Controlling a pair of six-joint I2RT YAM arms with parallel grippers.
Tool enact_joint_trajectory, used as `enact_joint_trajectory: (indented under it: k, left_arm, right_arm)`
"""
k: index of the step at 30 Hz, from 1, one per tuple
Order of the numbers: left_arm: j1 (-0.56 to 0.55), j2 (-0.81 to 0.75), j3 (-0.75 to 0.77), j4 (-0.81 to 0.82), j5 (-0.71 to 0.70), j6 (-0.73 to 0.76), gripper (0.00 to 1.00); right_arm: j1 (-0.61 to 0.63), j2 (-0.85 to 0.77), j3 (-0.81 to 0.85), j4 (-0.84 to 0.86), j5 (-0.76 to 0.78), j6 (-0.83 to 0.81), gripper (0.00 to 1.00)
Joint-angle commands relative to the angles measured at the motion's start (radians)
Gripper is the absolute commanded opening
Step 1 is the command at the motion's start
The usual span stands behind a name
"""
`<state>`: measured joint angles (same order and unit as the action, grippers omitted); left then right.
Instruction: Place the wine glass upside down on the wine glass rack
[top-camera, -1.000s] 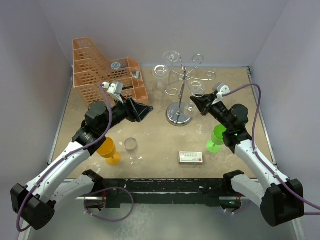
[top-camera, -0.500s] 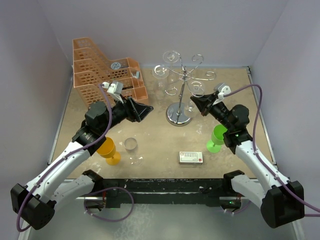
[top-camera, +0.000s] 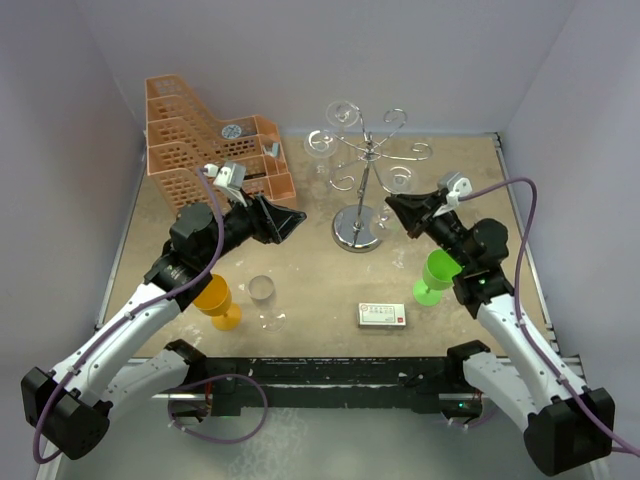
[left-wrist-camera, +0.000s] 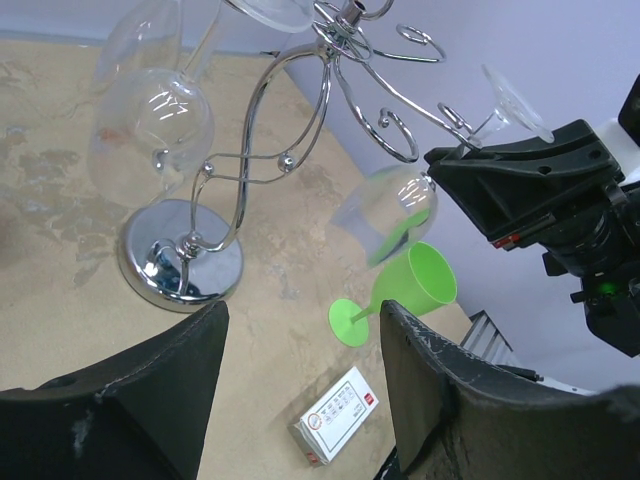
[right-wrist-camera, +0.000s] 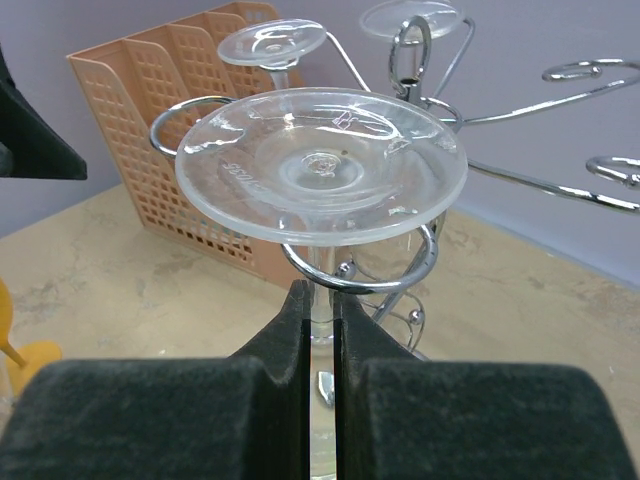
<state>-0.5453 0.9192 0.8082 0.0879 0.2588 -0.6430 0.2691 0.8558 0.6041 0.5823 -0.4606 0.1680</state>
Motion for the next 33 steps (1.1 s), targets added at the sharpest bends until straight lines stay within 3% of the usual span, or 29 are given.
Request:
enact_joint_trajectory:
  k: [1,6,18,22,28,33]
  left_arm:
    - [0.002,-0.011,0.037,0.043,-0.003,0.005,0.59]
    - [0.002,-0.016,0.037,0.041,-0.003,0.003,0.59]
    - [0.002,-0.016,0.038,0.036,-0.003,0.006,0.6]
    - [0.002,-0.016,0.037,0.035,-0.003,0.008,0.6]
    - [0.002,-0.018,0.04,0.032,-0.003,0.012,0.59]
    - [0.002,-0.022,0.041,0.029,-0.007,0.018,0.59]
  right_arm:
    - [-0.001,-0.02,0.0,0.045,0.082,0.021,0.0]
    - [0.0,-0.003,0.002,0.023,0.178,0.025,0.0]
    - [-0.001,0.043,0.002,-0.001,0.191,0.024,0.04]
    - [-0.001,0.059,0.008,-0.011,0.189,0.031,0.11]
    - [0.0,0.066,0.025,-0.042,0.183,0.06,0.33]
    - [-0.001,0.026,0.021,-0.068,0.213,0.076,0.45]
